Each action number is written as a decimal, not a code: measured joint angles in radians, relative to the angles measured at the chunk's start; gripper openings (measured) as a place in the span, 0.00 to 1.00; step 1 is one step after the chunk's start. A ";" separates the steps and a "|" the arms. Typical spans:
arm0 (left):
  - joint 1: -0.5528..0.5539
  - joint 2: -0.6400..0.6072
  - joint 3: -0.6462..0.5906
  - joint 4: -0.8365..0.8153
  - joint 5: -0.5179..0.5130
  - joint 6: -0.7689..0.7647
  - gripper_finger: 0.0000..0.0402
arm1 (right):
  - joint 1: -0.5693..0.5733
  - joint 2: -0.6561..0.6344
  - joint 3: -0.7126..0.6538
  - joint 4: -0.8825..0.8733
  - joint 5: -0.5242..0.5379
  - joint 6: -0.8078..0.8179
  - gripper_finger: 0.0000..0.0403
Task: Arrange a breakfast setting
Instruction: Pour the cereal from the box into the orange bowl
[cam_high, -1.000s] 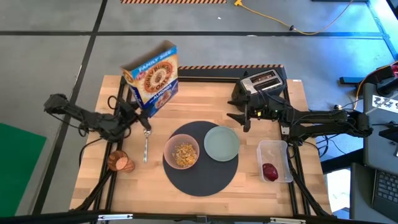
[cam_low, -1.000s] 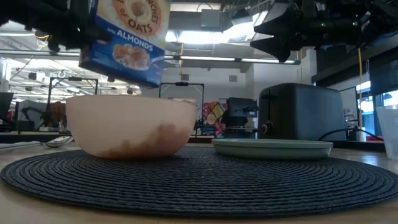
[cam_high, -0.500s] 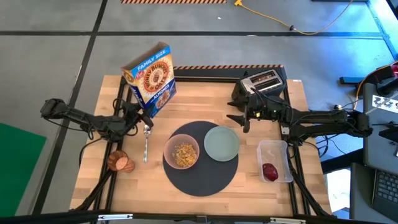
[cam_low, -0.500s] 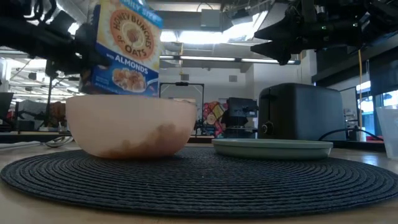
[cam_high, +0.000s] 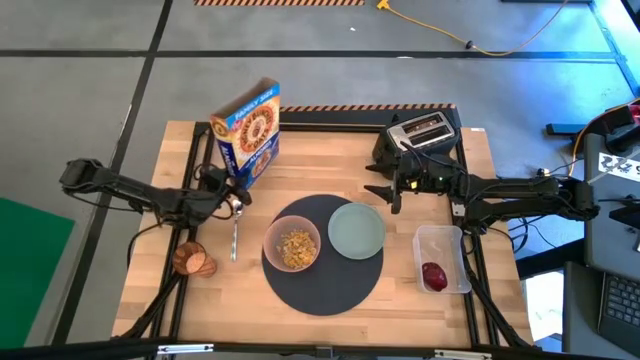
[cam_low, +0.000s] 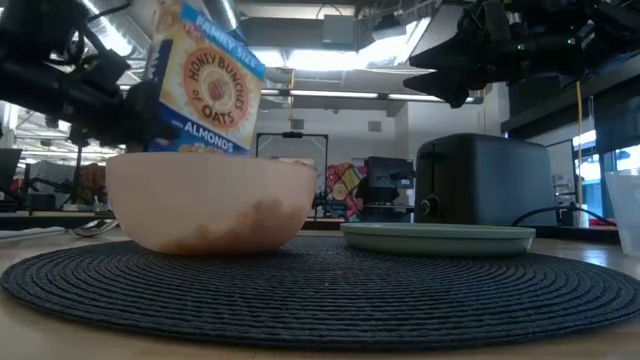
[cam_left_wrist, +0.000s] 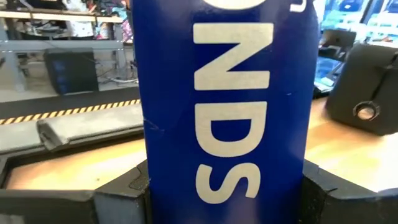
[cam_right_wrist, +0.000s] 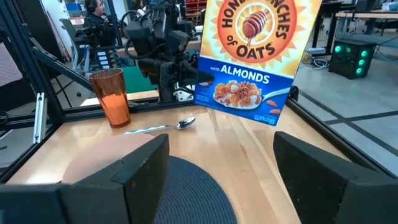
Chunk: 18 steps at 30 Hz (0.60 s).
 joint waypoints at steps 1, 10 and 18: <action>0.007 0.016 0.000 -0.002 0.000 -0.015 0.54 | 0.000 0.000 0.000 0.000 0.000 0.000 0.69; 0.087 0.155 0.000 -0.019 0.001 -0.074 0.54 | 0.000 0.000 0.000 -0.039 0.000 -0.006 0.69; 0.191 0.269 0.000 -0.051 0.048 -0.145 0.54 | 0.000 0.000 0.000 -0.054 0.000 -0.026 0.69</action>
